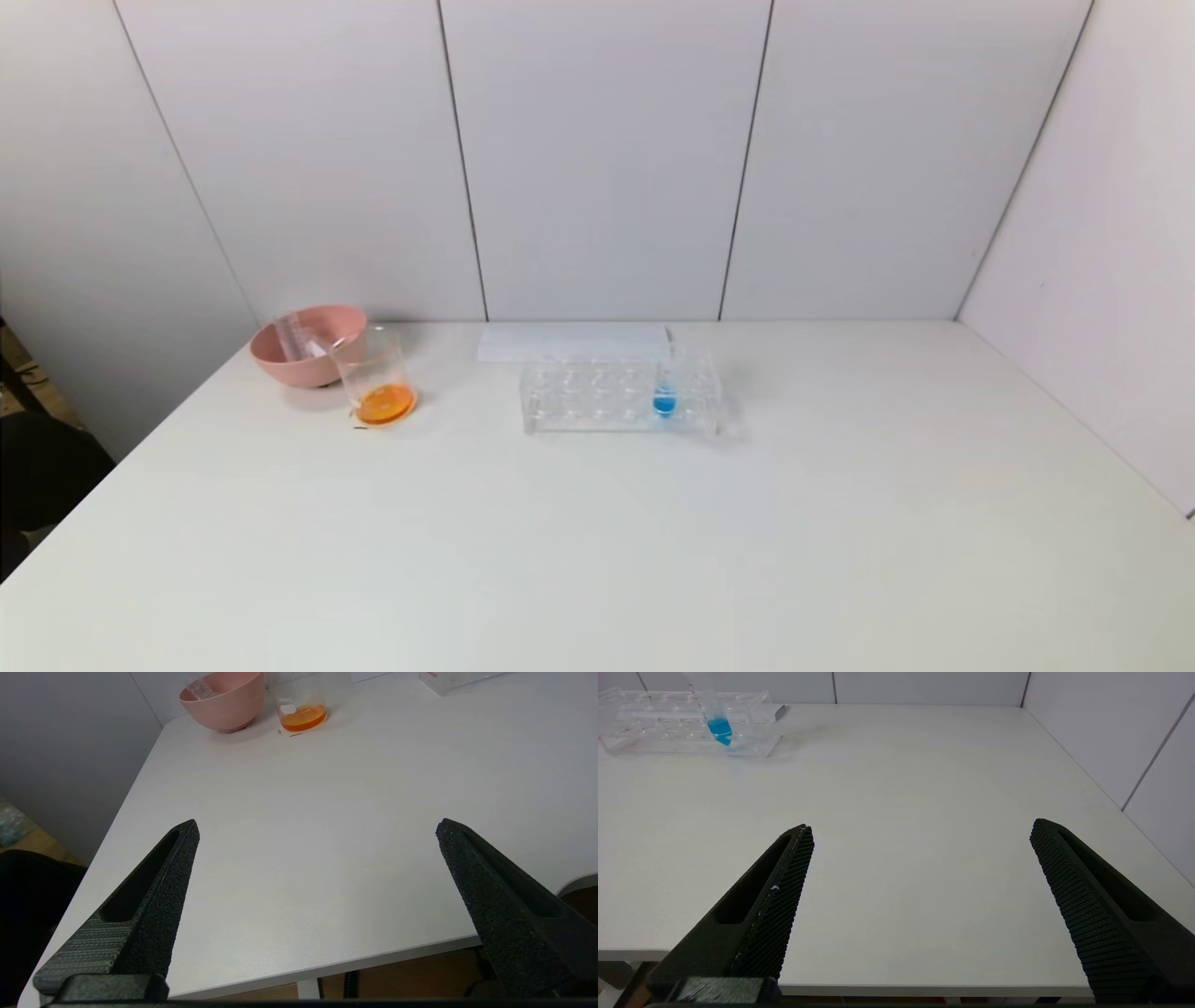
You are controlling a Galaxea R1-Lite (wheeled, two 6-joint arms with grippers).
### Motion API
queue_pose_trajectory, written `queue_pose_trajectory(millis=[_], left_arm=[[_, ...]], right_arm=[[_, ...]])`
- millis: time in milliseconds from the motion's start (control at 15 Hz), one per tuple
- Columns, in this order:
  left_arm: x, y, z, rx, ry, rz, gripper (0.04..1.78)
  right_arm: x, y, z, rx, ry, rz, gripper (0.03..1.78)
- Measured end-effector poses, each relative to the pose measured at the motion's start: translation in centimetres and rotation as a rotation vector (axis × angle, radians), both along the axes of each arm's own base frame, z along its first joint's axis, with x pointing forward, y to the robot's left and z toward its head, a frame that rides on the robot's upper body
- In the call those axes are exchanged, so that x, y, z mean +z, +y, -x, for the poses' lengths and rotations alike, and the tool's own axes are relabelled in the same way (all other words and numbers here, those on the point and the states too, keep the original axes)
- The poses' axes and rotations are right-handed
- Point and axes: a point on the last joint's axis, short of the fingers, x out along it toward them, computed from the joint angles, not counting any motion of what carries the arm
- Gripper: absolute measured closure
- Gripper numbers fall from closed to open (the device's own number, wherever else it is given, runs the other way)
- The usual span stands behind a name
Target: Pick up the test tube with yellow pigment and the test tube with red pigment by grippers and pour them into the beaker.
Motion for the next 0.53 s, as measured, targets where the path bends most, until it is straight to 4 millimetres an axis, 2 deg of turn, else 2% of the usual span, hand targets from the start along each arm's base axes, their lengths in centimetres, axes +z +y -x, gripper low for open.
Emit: queue_pose_trajectory(millis=[533], left_arm=[[0.0, 0.0, 0.0, 0.0, 0.0, 0.0, 0.04]], right_arm=[[0.0, 0.0, 0.0, -0.001, 0.0, -0.004, 0.11]])
